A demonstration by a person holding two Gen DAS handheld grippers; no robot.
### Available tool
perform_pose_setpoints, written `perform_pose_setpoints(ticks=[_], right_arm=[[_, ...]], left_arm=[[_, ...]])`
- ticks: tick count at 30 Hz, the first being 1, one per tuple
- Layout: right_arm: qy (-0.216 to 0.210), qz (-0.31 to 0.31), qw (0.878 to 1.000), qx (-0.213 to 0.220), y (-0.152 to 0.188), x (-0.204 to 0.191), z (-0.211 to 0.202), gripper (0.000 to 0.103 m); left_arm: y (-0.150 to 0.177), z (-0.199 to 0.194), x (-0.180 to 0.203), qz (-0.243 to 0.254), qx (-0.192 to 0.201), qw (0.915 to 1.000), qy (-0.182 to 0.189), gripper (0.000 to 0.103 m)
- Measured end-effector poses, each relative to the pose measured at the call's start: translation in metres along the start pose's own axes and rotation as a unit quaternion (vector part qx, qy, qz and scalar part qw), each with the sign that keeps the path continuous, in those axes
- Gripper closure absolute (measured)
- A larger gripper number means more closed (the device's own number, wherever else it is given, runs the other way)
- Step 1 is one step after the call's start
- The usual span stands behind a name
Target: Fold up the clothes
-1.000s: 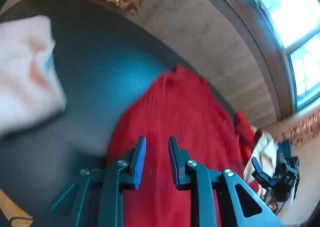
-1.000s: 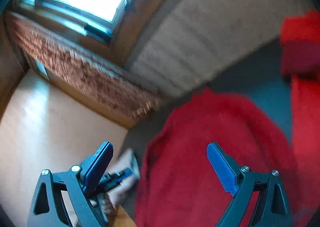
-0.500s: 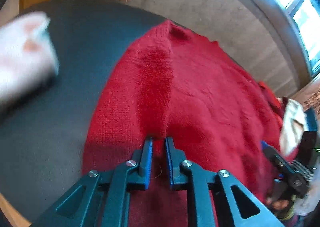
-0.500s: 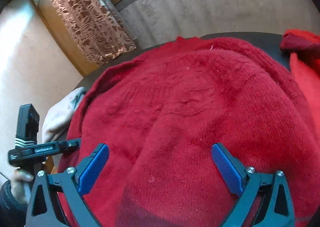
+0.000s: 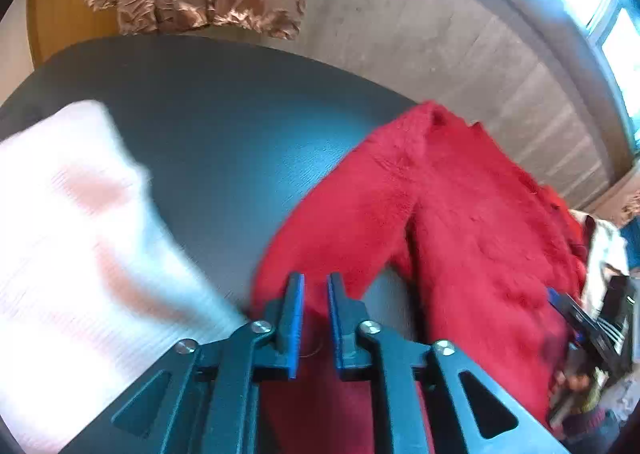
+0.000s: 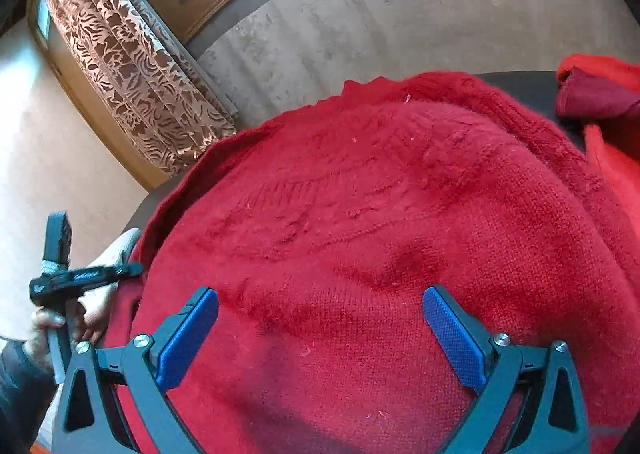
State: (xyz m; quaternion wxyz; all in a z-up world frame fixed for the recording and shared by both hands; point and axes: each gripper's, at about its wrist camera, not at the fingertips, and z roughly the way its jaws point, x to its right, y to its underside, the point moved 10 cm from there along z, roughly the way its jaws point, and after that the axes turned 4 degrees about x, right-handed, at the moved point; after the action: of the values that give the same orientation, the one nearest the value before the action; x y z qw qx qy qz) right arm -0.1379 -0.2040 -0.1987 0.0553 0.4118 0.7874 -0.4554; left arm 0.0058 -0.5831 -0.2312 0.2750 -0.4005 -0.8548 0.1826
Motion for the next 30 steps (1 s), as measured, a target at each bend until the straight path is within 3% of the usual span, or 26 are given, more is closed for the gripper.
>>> perform_pose_setpoints(ticks=[2,5,8,10,15,19,22,25,26,27,28,30], right_arm=[[0.000,0.000,1.000,0.001,0.001,0.000,0.000,0.000],[0.000,-0.003,1.000,0.001,0.001,0.000,0.002,0.000],[0.002,-0.006,1.000,-0.001,0.002,0.000,0.003,0.000],[0.005,-0.008,1.000,-0.002,0.003,0.000,0.004,0.000],[0.007,-0.013,1.000,-0.005,0.003,0.001,0.006,0.000],[0.025,-0.028,0.999,-0.012,0.004,0.001,0.009,0.000],[0.057,-0.052,0.997,-0.025,0.006,-0.002,0.015,0.000],[0.090,-0.070,0.993,-0.031,0.012,-0.007,0.018,0.000],[0.097,-0.075,0.992,-0.032,0.013,-0.007,0.019,0.000],[0.100,-0.078,0.991,-0.033,0.013,-0.007,0.020,0.000],[0.100,-0.077,0.991,-0.033,0.013,-0.006,0.020,0.000],[0.090,-0.069,0.993,-0.029,0.011,-0.004,0.018,0.000]], left_arm=[[0.012,-0.017,-0.010,0.016,0.019,0.9997,0.001,0.082],[0.010,-0.043,-0.030,0.041,0.072,0.9961,-0.031,0.082],[-0.014,-0.071,-0.061,-0.005,0.136,0.9897,-0.047,0.081],[-0.021,-0.079,-0.087,-0.038,0.157,0.9851,-0.060,0.081],[0.006,-0.050,-0.146,-0.045,0.094,0.9827,-0.153,0.082],[0.004,-0.044,-0.167,-0.083,0.116,0.9809,-0.132,0.089],[-0.006,-0.047,-0.183,-0.080,0.117,0.9742,-0.175,0.090],[-0.016,-0.048,-0.195,-0.100,0.111,0.9724,-0.179,0.090],[-0.017,-0.052,-0.193,-0.109,0.112,0.9708,-0.182,0.088],[-0.018,-0.057,-0.192,-0.117,0.113,0.9692,-0.184,0.077],[-0.015,-0.068,-0.185,-0.119,0.122,0.9690,-0.179,0.074],[-0.014,-0.091,-0.142,-0.099,0.142,0.9773,-0.122,0.059]])
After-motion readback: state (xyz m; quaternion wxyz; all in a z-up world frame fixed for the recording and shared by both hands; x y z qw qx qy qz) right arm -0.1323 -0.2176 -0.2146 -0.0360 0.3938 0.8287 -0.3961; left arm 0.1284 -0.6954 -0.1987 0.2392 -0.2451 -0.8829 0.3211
